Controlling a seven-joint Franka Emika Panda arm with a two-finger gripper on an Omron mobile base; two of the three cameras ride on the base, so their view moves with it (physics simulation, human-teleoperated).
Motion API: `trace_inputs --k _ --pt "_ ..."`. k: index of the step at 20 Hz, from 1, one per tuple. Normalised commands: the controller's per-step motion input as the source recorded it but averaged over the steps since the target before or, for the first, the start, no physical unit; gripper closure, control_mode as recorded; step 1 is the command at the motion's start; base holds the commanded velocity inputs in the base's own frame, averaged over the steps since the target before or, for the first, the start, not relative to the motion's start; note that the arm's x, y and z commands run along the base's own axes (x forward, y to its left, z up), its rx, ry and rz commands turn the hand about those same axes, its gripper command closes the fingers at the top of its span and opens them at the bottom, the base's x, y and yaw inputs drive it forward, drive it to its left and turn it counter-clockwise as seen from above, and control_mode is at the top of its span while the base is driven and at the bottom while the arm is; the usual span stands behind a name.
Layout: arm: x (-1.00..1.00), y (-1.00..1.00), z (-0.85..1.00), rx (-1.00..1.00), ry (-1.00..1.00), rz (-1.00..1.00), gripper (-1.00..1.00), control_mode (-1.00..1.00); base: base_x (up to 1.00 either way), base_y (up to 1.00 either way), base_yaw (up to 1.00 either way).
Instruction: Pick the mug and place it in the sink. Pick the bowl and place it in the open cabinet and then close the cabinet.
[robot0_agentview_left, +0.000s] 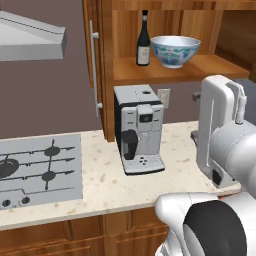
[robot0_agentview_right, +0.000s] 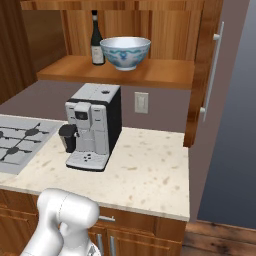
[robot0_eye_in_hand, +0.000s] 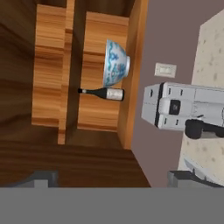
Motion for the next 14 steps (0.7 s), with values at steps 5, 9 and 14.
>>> trace_inputs --k 5,9,14 --pt "-0.13 0.54 -0.07 0.00 0.00 -0.04 -1.00 -1.00 0.00 0.00 0.00" --pt "-0.25 0.51 -0.09 0.00 0.00 -0.01 -1.00 -1.00 0.00 0.00 0.00" --pt "-0.12 0.51 -0.17 0.01 0.00 -0.02 -1.00 -1.00 0.00 0.00 0.00"
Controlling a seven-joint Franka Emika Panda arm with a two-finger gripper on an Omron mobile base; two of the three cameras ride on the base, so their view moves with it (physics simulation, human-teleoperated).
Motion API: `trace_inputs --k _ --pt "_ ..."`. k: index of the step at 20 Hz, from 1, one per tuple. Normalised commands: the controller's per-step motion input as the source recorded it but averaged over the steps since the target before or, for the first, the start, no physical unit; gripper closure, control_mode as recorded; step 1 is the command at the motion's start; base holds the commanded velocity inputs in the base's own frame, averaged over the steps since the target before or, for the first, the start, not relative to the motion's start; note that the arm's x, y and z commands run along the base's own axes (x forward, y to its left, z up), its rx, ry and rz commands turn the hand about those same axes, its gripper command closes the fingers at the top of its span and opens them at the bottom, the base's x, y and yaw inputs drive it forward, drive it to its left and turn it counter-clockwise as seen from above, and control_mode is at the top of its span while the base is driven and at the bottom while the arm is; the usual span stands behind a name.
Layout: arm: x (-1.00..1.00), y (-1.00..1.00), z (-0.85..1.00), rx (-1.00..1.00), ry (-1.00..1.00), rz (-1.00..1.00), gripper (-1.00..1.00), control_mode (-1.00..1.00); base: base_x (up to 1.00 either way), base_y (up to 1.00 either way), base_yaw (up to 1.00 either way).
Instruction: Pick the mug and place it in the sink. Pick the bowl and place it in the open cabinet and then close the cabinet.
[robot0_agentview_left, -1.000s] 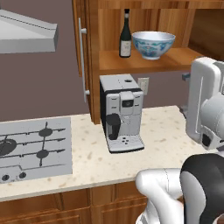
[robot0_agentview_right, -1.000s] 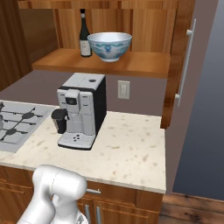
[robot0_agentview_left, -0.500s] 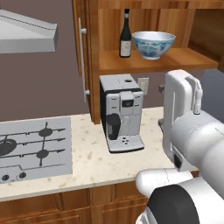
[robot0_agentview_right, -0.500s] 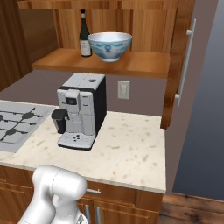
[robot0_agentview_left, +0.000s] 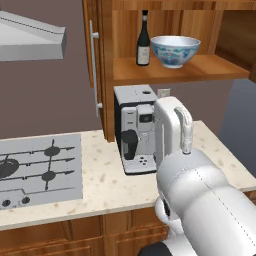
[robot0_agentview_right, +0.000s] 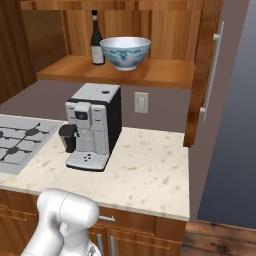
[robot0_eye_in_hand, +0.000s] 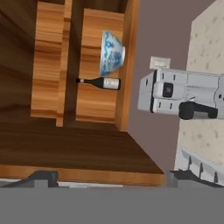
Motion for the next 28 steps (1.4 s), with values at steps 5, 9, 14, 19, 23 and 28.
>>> trace_inputs --k 5,9,14,19,23,28 --pt "0.04 0.51 -0.29 0.02 0.00 -0.03 -1.00 -1.00 0.00 0.00 0.00" --pt "0.45 0.45 -0.32 0.00 0.00 -0.06 -1.00 -1.00 0.00 0.00 0.00" --pt "0.47 0.46 -0.18 0.00 0.00 -0.06 -1.00 -1.00 0.00 0.00 0.00" --pt "0.46 0.19 -0.06 0.00 0.00 -0.04 -1.00 -1.00 0.00 0.00 0.00" --pt "0.28 0.00 -0.01 0.00 0.00 0.00 -1.00 -1.00 0.00 0.00 0.00" --pt "0.38 0.00 -0.02 0.00 0.00 -0.03 -1.00 -1.00 0.00 0.00 0.00"
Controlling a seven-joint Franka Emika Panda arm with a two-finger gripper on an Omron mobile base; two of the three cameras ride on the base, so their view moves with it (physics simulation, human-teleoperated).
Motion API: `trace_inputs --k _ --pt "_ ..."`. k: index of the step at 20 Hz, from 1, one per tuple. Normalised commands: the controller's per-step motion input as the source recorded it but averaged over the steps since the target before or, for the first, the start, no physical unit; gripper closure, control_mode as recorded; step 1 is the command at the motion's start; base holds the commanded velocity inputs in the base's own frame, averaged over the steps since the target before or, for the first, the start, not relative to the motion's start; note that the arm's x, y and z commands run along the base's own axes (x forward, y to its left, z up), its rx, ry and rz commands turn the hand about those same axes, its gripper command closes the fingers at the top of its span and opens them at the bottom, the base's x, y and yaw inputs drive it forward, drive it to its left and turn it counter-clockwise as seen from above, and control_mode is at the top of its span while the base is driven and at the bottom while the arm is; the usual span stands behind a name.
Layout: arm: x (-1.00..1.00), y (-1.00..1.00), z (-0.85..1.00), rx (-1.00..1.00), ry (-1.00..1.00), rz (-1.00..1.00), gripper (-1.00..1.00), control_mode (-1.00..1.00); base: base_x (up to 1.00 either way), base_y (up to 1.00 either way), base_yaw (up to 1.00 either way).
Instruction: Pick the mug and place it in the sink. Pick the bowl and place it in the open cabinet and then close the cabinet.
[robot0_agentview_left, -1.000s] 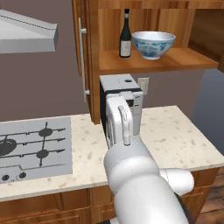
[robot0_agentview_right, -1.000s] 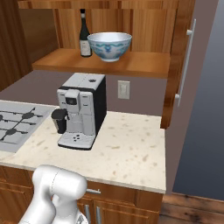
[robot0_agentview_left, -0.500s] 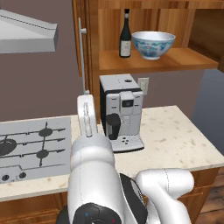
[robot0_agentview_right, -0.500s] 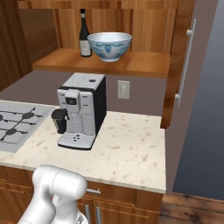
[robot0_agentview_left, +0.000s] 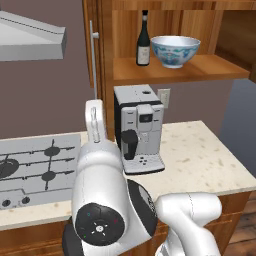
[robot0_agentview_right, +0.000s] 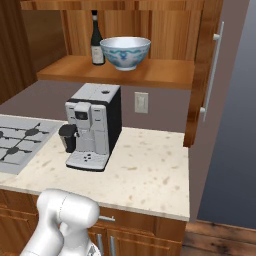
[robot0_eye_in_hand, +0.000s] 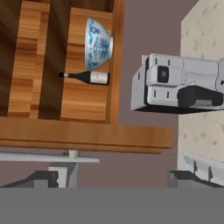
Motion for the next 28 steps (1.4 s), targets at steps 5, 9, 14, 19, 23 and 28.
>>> trace_inputs --k 5,9,14,19,23,28 --pt "0.41 0.00 -0.02 0.00 0.00 -0.05 -1.00 -1.00 0.00 0.00 0.00" --pt "0.48 0.00 -0.07 0.00 0.00 -0.05 -1.00 -1.00 0.00 0.00 0.00" --pt "0.40 0.00 -0.08 0.00 0.00 -0.03 -1.00 -1.00 0.00 0.00 0.00" --pt "-0.05 -0.02 0.00 0.00 -0.09 -0.07 -1.00 -1.00 0.00 0.00 0.00" --pt "-0.18 -0.29 0.00 0.05 -0.15 -0.18 -1.00 -1.00 0.00 0.00 0.00" --pt "0.27 -0.75 0.00 0.16 -0.01 -0.15 -1.00 -1.00 0.00 0.00 0.00"
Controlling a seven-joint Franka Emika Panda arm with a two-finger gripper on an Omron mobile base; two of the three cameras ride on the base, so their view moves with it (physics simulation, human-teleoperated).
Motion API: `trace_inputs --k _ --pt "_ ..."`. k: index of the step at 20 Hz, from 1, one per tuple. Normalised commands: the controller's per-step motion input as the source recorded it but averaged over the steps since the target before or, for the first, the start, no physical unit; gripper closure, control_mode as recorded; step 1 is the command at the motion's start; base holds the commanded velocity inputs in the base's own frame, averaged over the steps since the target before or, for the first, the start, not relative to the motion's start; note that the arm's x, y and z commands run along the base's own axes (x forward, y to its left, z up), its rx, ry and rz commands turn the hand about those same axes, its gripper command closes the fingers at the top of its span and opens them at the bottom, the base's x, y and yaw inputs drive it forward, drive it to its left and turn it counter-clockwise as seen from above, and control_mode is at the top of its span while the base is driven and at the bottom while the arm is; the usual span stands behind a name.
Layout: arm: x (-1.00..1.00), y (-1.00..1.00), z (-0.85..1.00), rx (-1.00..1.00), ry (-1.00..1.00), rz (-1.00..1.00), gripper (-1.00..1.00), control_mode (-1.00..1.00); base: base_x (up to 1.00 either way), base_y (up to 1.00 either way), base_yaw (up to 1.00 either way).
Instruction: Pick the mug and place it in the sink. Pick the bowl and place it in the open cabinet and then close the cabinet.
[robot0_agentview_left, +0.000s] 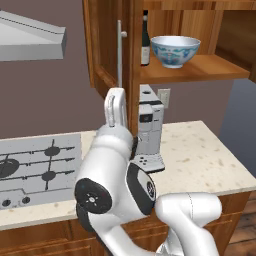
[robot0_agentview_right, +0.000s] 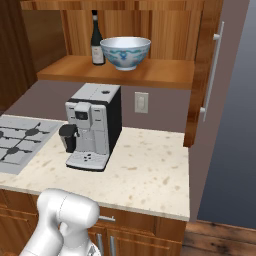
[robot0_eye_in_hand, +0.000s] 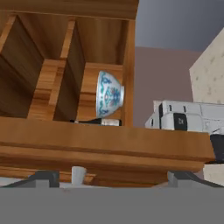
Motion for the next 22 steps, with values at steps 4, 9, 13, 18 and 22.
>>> trace_inputs --k 4,9,13,18,22 --pt "0.41 -0.92 0.00 0.21 0.00 -0.10 -1.00 -1.00 0.00 0.00 0.00" --pt "0.14 -0.83 0.00 0.19 0.00 -0.08 -1.00 -1.00 0.00 0.00 0.00" --pt "0.03 -0.73 0.00 0.19 0.00 -0.01 -1.00 -1.00 0.00 0.00 0.00" --pt "0.33 -0.51 0.05 0.13 0.02 0.03 -1.00 -1.00 0.00 0.00 0.00" --pt "0.68 -0.32 0.07 0.13 0.12 0.09 -1.00 -1.00 0.00 0.00 0.00"
